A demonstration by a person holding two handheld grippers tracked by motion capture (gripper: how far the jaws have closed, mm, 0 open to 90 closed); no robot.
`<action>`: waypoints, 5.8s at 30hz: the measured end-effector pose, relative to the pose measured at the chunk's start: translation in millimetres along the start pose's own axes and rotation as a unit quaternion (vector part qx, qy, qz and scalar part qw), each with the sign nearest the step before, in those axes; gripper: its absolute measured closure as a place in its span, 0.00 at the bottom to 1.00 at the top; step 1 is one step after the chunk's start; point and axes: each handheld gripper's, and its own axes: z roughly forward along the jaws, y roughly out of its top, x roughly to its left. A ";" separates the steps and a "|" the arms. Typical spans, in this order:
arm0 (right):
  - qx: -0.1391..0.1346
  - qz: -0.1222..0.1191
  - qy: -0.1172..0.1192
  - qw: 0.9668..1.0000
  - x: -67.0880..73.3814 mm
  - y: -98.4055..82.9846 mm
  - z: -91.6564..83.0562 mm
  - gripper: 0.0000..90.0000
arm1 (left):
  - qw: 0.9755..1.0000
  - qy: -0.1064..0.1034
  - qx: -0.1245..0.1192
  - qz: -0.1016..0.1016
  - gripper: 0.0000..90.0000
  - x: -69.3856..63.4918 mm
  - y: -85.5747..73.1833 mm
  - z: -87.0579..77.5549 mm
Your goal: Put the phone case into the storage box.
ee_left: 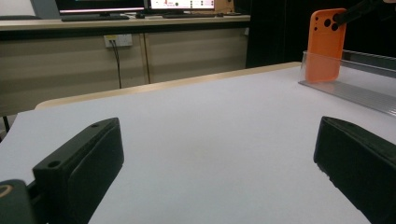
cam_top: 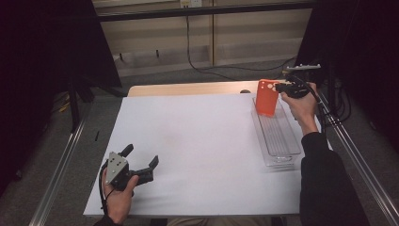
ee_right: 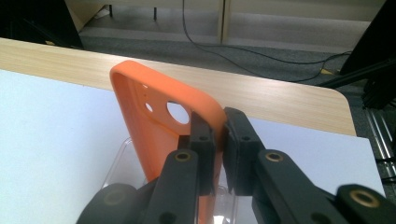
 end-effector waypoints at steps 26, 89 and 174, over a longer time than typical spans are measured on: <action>-0.004 0.007 0.002 1.000 -3.6 3.6 13.1 0.93 | 1.000 0.000 0.000 0.000 0.02 0.4 -0.3 0.5; -0.020 0.042 0.004 0.999 -13.0 -1.8 23.8 0.85 | 1.000 0.003 0.002 0.002 0.02 1.7 -0.5 -0.2; -0.194 0.005 -0.001 0.981 16.4 -65.0 -30.6 0.08 | 1.000 0.005 -0.010 -0.007 0.02 4.9 3.6 -1.1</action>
